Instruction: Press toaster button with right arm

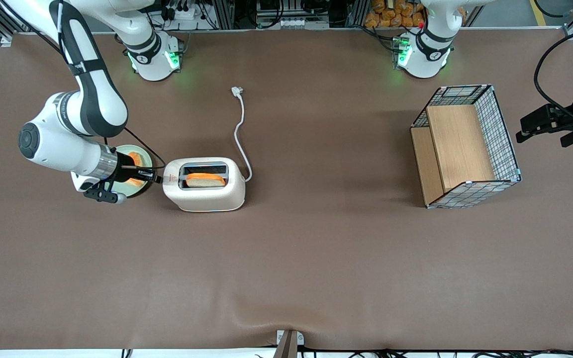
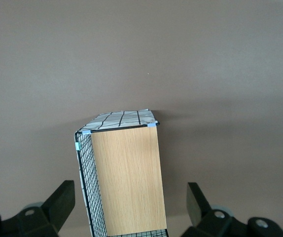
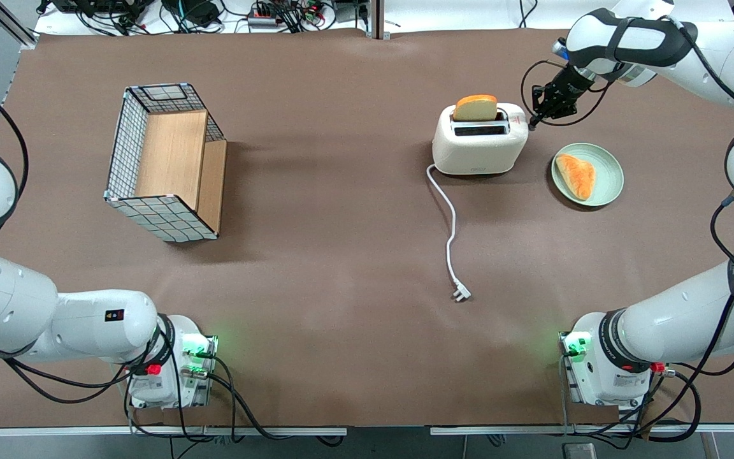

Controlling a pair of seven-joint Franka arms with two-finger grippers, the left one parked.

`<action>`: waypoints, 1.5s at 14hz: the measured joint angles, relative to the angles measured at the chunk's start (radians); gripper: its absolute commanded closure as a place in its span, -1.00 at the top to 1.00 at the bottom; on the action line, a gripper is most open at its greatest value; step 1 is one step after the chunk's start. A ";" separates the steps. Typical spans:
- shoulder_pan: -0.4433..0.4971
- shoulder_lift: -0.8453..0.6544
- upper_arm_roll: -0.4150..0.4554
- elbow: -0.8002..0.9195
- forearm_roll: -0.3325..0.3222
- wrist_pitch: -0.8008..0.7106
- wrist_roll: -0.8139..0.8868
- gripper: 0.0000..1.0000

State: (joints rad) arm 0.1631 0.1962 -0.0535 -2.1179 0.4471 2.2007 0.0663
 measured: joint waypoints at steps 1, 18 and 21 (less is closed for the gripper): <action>0.000 0.002 0.000 0.000 0.000 0.000 0.000 -1.00; -0.025 0.065 -0.009 0.000 0.123 0.015 -0.087 -1.00; -0.031 0.077 -0.009 -0.002 0.144 0.018 -0.119 -1.00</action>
State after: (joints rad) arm 0.1323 0.2734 -0.0628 -2.1196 0.5910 2.2189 -0.0532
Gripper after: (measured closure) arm 0.991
